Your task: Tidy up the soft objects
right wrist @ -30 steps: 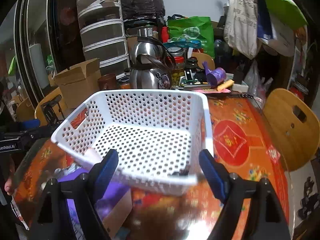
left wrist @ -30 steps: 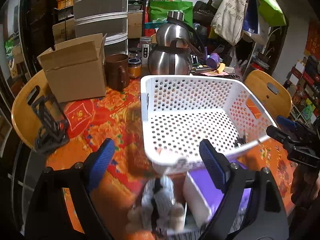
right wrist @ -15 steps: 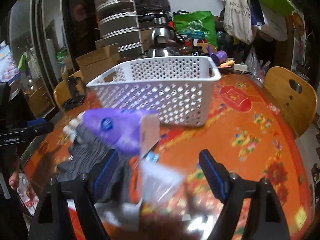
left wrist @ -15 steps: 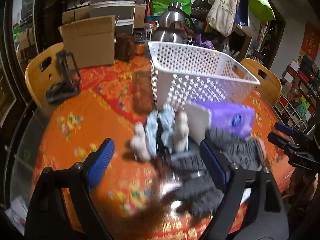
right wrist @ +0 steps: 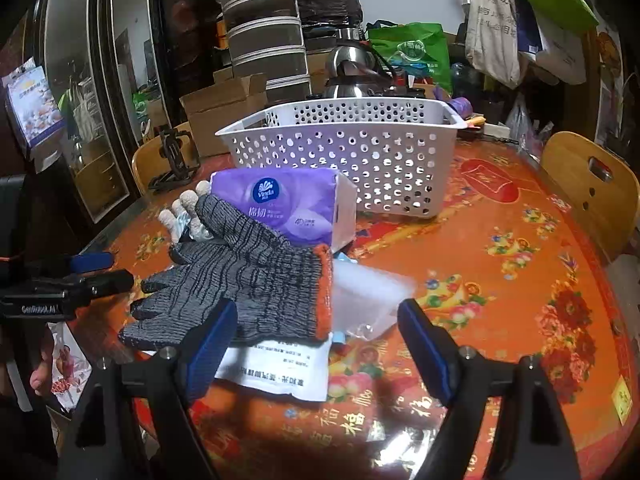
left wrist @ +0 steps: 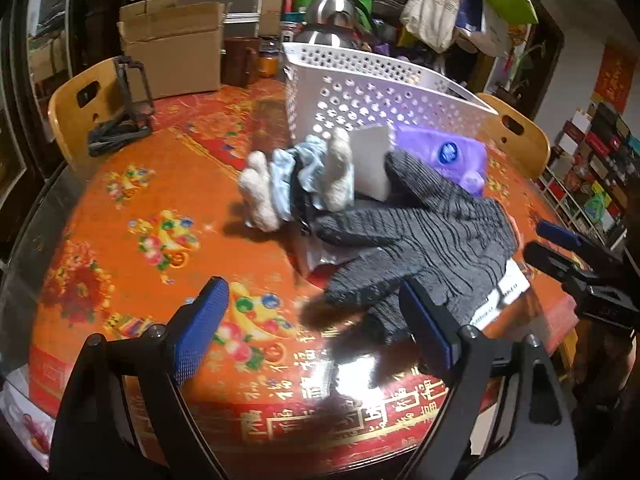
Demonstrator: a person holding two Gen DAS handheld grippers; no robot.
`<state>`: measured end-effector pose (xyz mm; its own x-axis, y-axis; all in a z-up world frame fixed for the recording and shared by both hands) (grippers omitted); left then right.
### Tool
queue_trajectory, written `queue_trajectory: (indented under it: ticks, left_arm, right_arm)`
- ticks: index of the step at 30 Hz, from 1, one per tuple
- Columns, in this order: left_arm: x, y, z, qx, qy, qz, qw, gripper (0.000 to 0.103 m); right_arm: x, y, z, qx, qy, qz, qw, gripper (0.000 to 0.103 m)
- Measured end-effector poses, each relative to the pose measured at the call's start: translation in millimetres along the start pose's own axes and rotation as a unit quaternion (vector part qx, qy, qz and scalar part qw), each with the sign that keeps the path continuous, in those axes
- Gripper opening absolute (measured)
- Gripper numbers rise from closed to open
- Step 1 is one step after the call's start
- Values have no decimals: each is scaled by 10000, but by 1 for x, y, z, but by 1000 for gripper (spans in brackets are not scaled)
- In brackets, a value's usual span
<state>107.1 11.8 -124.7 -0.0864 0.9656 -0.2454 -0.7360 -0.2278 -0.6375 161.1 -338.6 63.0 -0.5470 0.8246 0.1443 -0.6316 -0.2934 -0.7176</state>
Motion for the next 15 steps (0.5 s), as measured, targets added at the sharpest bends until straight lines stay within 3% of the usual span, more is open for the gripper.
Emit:
queue_trajectory:
  ticks: [5,9,15]
  left_arm:
    - [-5,-1,-9,83,70,0,9999,83]
    - [-5,-2,-19,178,145,43,9997,74]
    - [-11,-1,-27,261,249,-3,9993,59]
  right_arm:
    - [5,0,-10,58,-96,28,9999,72]
    - [9,1,-17,97,-174,37,9998,58]
    - [13,0,-20,108,-261,62,9996,50]
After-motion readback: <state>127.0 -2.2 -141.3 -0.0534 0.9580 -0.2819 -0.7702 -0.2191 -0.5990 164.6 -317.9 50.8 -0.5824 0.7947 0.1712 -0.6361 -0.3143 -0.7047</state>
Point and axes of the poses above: each gripper's, at about its wrist camera, not at the fingertips, and z roughly against the way its jaws point, x to its left, y to its underside, the point moved 7 cm from there along -z, roughly the way its jaws point, and after that the axes turned 9 degrees about z, right-handed, at the moved point
